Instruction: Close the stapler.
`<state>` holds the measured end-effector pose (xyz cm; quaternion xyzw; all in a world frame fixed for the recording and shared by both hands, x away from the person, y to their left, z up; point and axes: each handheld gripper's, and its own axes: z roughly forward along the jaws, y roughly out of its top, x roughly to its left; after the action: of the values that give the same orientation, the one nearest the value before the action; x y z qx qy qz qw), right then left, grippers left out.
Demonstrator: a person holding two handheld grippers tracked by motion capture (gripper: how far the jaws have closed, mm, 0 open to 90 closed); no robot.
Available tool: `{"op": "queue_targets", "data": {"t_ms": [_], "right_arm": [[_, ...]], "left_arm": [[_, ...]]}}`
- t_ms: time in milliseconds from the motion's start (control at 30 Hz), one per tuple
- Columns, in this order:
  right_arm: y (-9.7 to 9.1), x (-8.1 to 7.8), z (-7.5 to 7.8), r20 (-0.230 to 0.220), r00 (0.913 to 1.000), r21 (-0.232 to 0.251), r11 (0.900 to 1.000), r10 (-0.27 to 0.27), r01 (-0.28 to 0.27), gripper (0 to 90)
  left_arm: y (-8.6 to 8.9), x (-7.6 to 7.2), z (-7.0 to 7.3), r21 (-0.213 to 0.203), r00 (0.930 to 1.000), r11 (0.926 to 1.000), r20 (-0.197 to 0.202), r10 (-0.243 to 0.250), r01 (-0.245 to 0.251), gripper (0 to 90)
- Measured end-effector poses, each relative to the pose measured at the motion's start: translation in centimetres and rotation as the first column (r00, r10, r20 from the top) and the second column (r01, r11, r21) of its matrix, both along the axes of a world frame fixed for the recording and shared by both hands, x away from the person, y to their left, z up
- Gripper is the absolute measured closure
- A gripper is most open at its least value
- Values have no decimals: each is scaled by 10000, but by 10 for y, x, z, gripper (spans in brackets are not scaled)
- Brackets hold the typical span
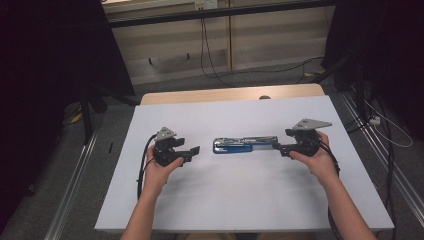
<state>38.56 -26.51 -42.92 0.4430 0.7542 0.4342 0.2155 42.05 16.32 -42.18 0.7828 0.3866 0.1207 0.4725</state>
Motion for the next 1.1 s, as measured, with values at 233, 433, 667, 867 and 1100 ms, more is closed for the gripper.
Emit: {"op": "queue_targets", "data": {"t_ms": [233,433,667,867,1100], "right_arm": [[-18,-10,-7,-83,9905,-535,9891,-1375,1369,742],[-14,-6,-18,-430,9915,-941,9885,-1225,1181,900],[-1,3,-26,-749,9922,-1211,9885,-997,901,900],[7,8,-28,-905,9930,-1359,9887,-757,630,900],[8,10,-31,-1017,9919,-1437,9877,-763,612,900]], "left_arm": [[-22,-3,-6,656,9986,9970,287,-441,421,683],[-34,2,-16,575,9979,9962,19,-652,650,848],[-52,8,-20,707,9928,9904,-246,-1176,1191,900],[-61,10,-27,949,9914,9871,-354,-1262,1290,900],[-66,14,-34,1033,9920,9869,-380,-1203,1237,900]]}}
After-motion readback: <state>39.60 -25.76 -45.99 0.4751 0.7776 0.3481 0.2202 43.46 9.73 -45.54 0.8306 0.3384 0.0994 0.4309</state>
